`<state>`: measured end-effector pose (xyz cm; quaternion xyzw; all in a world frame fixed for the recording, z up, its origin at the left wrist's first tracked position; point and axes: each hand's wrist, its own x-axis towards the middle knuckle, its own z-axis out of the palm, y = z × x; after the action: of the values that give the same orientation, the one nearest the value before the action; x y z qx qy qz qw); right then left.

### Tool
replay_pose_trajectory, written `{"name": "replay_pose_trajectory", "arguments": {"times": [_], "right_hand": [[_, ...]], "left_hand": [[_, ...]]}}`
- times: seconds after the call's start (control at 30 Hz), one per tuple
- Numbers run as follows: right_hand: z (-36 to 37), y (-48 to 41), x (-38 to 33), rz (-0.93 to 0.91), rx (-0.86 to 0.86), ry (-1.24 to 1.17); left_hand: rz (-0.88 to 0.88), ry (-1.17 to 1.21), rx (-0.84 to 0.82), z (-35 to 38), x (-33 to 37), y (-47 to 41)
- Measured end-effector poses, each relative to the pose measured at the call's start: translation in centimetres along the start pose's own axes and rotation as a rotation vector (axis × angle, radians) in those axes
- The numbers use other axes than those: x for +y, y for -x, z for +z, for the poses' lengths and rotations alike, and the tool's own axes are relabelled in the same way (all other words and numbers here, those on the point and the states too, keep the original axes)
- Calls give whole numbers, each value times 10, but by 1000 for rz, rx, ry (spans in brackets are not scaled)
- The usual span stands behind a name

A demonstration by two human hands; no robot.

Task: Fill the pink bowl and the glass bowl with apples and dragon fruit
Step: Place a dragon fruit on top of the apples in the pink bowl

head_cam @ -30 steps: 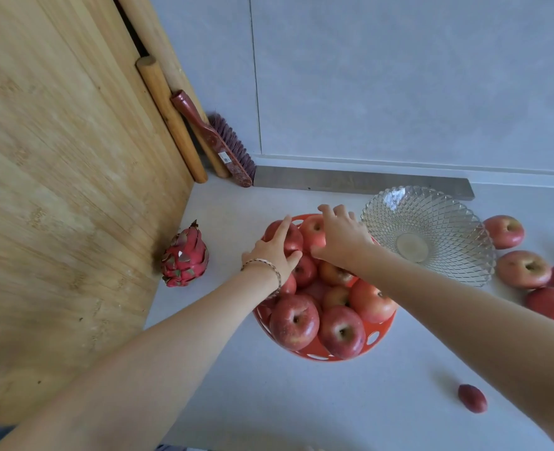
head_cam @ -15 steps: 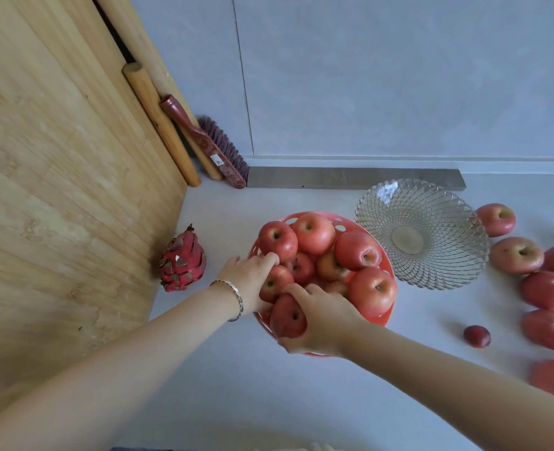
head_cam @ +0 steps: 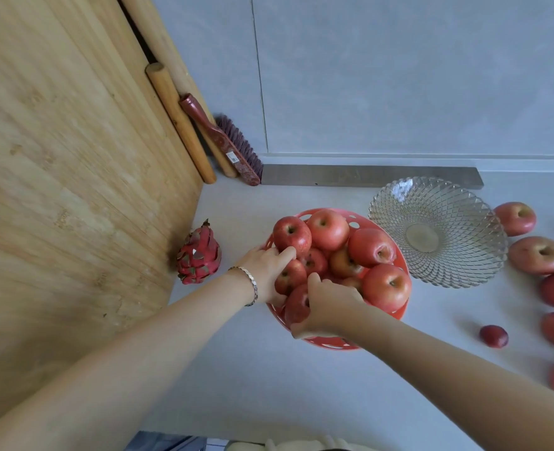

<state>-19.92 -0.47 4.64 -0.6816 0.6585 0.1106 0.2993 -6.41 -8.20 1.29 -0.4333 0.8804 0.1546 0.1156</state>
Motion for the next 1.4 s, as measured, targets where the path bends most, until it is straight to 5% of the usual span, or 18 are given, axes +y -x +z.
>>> {"name": "replay_pose_trajectory", "arguments": {"times": [0.13,0.2,0.27,0.37,0.47,0.57,0.77,0.87,1.0,1.13,1.27,1.4], "right_hand": [[3,1,7,-11,-5,-68],[3,1,11,-31,1,-66],[-1,2,17,-52,38,-89],[-9,2,31,-94,119,-240],[-14,6,44,-88,193,-335],[-17,15,49,-99,234,-386],[-18,27,65,-76,375,-521],[-27,28,67,-63,444,-604],[-49,27,42,-142,404,-742],[-71,22,10,-218,166,-1141],[-74,21,8,-261,277,-1518],[-64,14,26,-202,578,-1159]], "left_hand": [[-53,180,-30,3,-5,5],[-119,583,41,-4,-10,14],[-300,928,291,-9,-24,22],[-662,754,668,-4,-61,28],[-1000,579,430,9,-84,25],[-1057,517,269,25,-87,19],[-1137,726,533,27,-99,11],[-1024,916,768,7,-85,21],[-648,1123,916,-42,-30,35],[-194,1271,820,-75,34,42],[-48,1230,701,-72,71,40],[8,1041,477,-62,60,33]]}}
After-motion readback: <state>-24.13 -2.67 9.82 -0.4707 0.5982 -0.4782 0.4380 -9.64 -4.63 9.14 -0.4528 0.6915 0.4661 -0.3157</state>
